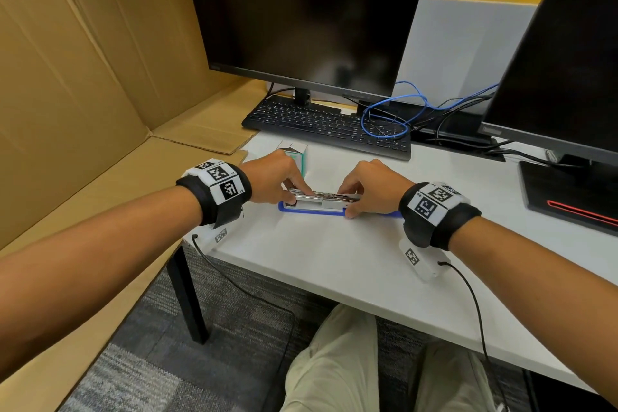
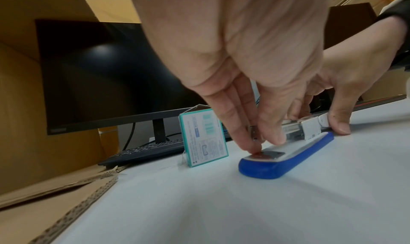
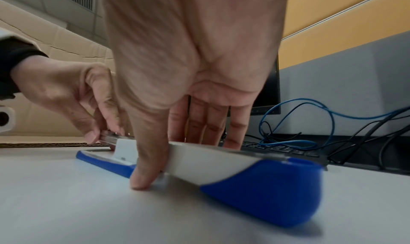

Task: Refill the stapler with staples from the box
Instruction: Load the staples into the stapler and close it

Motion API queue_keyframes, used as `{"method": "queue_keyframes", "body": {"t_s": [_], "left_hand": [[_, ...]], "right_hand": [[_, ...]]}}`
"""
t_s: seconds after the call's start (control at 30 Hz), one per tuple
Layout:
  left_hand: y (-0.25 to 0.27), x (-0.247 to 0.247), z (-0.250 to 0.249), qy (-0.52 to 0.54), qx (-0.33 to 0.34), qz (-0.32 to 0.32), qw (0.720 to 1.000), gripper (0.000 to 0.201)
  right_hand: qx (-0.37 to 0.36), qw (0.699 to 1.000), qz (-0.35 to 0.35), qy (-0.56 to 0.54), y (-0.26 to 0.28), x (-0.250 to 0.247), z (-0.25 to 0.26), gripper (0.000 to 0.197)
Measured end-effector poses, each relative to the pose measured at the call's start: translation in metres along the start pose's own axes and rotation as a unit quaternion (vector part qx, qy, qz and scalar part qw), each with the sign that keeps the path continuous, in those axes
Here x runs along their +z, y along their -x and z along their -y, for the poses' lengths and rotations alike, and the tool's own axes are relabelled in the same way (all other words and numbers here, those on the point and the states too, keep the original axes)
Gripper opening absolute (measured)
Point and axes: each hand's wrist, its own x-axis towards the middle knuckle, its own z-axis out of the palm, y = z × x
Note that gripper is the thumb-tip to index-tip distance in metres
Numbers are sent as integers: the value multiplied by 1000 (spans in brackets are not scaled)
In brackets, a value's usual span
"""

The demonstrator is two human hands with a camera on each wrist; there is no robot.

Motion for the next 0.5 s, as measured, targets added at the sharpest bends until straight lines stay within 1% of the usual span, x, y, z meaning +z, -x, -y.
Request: {"method": "queue_keyframes", "body": {"t_s": [0.17, 0.3, 0.37, 0.5], "left_hand": [[-2, 0, -3, -11, -6, 0, 1000, 38], [-5, 1, -9, -21, 1, 0, 1000, 39], [-8, 3, -13, -23, 7, 3, 1000, 39], [-13, 3, -20, -27, 21, 3, 999, 38]], "right_hand": [[33, 998, 27, 53, 8, -7, -17, 33], [71, 993, 43, 87, 17, -17, -33, 26], [81, 992, 44, 88, 21, -21, -38, 24], [74, 992, 24, 98, 28, -31, -38, 26]]}}
